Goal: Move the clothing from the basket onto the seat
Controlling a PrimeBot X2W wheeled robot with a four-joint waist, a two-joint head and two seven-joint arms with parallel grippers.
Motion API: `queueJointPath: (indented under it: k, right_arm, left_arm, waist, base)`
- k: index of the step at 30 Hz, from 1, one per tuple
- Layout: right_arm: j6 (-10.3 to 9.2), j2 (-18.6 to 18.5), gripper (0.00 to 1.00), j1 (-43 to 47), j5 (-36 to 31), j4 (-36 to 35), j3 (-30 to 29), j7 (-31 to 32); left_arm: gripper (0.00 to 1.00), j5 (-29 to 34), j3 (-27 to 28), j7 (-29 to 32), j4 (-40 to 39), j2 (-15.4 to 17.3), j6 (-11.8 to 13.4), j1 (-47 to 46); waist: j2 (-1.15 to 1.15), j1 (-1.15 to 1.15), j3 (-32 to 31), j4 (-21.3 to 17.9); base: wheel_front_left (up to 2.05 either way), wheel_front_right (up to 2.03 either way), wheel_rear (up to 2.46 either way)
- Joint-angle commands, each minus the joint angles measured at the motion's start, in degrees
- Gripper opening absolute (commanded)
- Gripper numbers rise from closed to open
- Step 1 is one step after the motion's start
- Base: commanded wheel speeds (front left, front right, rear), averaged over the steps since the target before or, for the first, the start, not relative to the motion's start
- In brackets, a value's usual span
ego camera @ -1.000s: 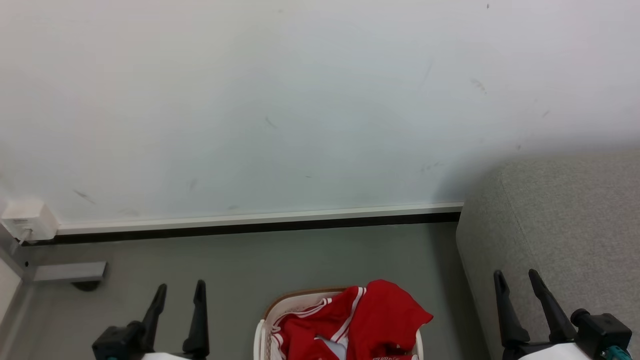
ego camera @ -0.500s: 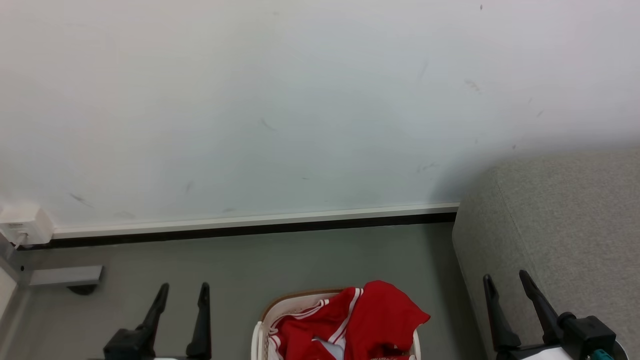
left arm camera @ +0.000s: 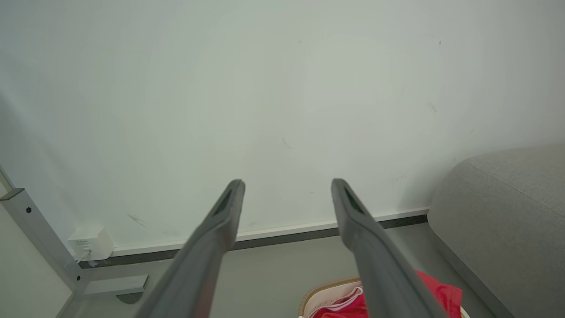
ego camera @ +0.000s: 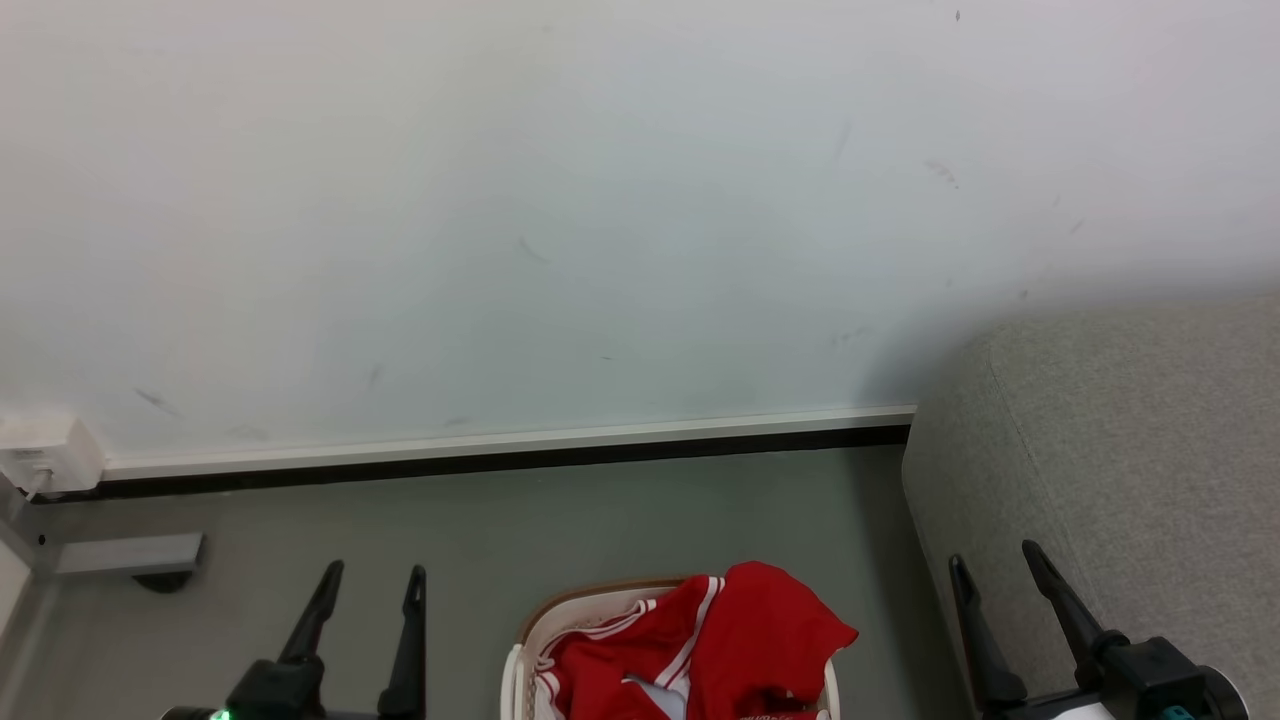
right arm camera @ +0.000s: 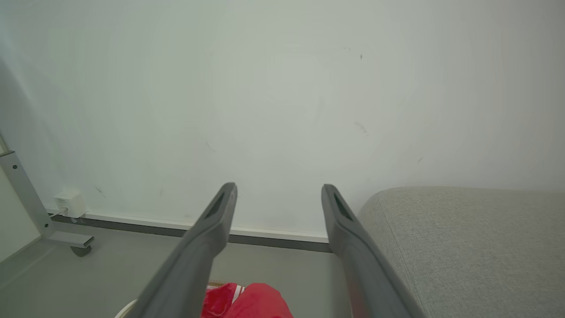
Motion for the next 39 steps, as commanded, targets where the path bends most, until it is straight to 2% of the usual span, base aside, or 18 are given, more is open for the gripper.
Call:
queueJointPath:
  k: [1, 26, 32, 39]
  right_arm:
    - [-0.12, -0.5, 1.0, 0.8, -0.5, 0.1, 0.0, -0.3]
    - [-0.12, -1.0, 1.0, -1.2, 0.8, -0.4, 0.8, -0.3]
    - [-0.12, -1.2, 1.0, -2.3, 0.9, -0.9, 0.8, -0.2]
    - [-0.12, -1.1, 1.0, -6.0, 0.3, -2.5, 0.3, -0.2]
  left_arm:
    - [1.0, 0.5, 0.1, -0.1, 0.0, 0.3, 0.2, 0.7]
    - [1.0, -0.1, 1.1, -0.1, -0.7, -0.6, -0.9, -0.5]
    - [1.0, -0.2, 0.8, -0.1, -0.7, -0.9, -1.5, -1.8]
    - [1.0, 0.0, -0.1, -0.1, -0.9, -1.0, -3.6, -6.3]
  waist:
    - [0.0, 0.0, 0.0, 0.0]
    - [0.0, 0.0, 2.3, -1.1]
    - [0.0, 0.0, 4.8, -1.8]
    - [0.0, 0.0, 12.2, -2.8]
  base:
    - [0.0, 0.0, 0.0]
    - [0.0, 0.0, 0.0]
    - [0.0, 0.0, 0.0]
    - [0.0, 0.0, 0.0]
